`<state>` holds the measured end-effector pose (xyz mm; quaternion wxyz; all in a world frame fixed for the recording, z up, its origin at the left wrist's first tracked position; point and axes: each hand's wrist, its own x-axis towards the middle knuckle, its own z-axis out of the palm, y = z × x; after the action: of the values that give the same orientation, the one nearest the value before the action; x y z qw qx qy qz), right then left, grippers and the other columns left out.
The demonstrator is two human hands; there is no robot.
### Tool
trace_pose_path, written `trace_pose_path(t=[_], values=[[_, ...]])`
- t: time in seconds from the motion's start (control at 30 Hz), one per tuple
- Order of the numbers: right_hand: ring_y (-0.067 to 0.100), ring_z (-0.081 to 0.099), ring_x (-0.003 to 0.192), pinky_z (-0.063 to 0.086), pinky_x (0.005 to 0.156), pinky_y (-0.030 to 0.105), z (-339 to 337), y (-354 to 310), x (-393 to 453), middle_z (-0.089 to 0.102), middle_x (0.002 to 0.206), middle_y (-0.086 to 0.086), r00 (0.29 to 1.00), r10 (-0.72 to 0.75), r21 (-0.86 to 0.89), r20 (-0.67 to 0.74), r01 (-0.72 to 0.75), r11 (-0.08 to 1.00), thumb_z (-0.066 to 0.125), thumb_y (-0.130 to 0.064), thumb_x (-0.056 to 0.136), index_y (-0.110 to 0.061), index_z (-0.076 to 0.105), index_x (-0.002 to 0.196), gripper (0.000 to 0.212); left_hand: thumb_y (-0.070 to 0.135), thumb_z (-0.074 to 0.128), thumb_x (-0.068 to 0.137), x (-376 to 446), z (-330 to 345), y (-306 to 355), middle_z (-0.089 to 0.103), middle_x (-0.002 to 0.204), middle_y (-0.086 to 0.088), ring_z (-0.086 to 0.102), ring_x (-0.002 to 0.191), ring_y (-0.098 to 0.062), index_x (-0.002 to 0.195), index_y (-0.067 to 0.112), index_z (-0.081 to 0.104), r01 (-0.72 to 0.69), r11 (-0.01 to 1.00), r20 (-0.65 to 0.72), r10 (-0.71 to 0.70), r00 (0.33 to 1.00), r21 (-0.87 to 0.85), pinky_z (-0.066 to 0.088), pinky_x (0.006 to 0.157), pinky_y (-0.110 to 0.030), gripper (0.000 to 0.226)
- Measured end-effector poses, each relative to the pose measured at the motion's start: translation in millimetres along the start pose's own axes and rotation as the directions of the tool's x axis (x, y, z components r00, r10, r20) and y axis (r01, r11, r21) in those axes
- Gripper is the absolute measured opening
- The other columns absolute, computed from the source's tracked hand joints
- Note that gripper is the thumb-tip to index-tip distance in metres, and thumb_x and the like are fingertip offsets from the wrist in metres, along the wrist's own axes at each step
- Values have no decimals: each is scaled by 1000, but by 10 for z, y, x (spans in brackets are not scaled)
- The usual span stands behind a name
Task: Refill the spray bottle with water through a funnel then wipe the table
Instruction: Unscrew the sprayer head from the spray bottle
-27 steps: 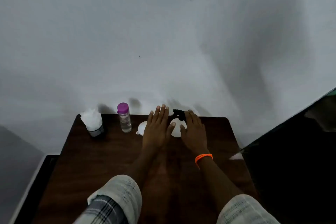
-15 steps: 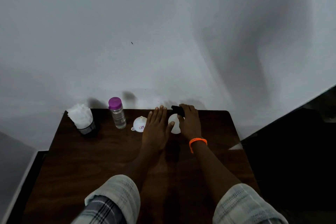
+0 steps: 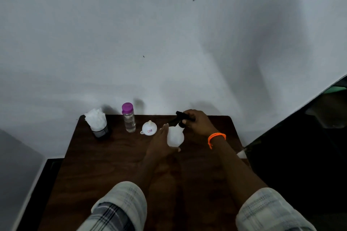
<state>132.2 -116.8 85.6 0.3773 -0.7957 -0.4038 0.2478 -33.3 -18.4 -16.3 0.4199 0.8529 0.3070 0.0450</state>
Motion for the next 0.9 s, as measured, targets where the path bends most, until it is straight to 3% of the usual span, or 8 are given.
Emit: trace_pose_path(t=[0.2, 0.27, 0.4, 0.5, 0.6, 0.7, 0.8, 0.9], values=[[29, 72, 103, 60, 91, 43, -198, -384, -313, 76, 104, 14, 994, 1, 255, 105, -28, 966, 70, -3, 91, -10, 72, 111, 22, 57, 93, 47, -392, -249, 129, 55, 139, 11, 51, 129, -9, 148, 26, 40, -24, 991, -110, 9, 994, -135, 47, 107, -38, 118], [35, 70, 107, 59, 92, 45, -166, -433, -428, 73, 113, 15, 1000, 11, 364, 12, -15, 931, 75, -5, 87, -12, 71, 113, 27, 56, 93, 47, -536, -315, 232, 56, 128, 11, 52, 119, -6, 140, 24, 48, -69, 992, -171, 50, 984, -108, 51, 98, -35, 108], [22, 72, 103, 61, 89, 43, 85, -568, -638, 59, 130, 3, 966, 177, 536, -191, -49, 843, 90, -38, 70, -27, 63, 123, 60, 58, 90, 49, -797, -377, 403, 44, 128, 2, 41, 115, -11, 135, 22, 47, -49, 998, -314, 36, 949, -34, 49, 90, -34, 103], [14, 68, 105, 57, 92, 35, 318, -678, -744, 60, 124, -6, 923, 244, 496, -298, -68, 865, 92, -51, 59, -30, 58, 124, 76, 60, 86, 47, -907, -381, 441, 42, 128, -1, 41, 121, -21, 133, 22, 45, -17, 1000, -366, 19, 930, 7, 53, 88, -41, 102], [14, 66, 100, 56, 86, 32, 426, -765, -778, 63, 115, -1, 855, 333, 502, -398, -101, 859, 95, -40, 60, -25, 58, 121, 73, 57, 85, 47, -986, -392, 451, 44, 129, -3, 43, 123, -25, 133, 19, 46, -26, 999, -381, 38, 924, 35, 53, 91, -44, 101], [20, 72, 89, 61, 82, 39, 418, -839, -755, 72, 102, 6, 823, 413, 595, -390, -117, 795, 95, -30, 52, -20, 65, 106, 62, 57, 82, 46, -1059, -441, 469, 49, 126, -4, 49, 117, -27, 132, 17, 48, -33, 998, -387, 53, 920, 57, 52, 90, -41, 101], [25, 75, 85, 62, 83, 45, 382, -885, -750, 75, 93, 7, 841, 402, 631, -361, -97, 770, 89, -18, 51, -20, 72, 97, 49, 64, 78, 43, -1110, -520, 489, 53, 123, -2, 53, 114, -23, 129, 19, 50, -22, 997, -396, 49, 917, 72, 53, 86, -39, 101], [28, 75, 89, 62, 82, 45, 330, -962, -766, 76, 94, 10, 895, 313, 642, -317, -40, 765, 82, -1, 61, -16, 75, 103, 45, 68, 77, 42, -1115, -605, 492, 57, 120, 0, 57, 111, -21, 127, 19, 52, -43, 997, -413, 66, 908, 65, 55, 85, -41, 101]])
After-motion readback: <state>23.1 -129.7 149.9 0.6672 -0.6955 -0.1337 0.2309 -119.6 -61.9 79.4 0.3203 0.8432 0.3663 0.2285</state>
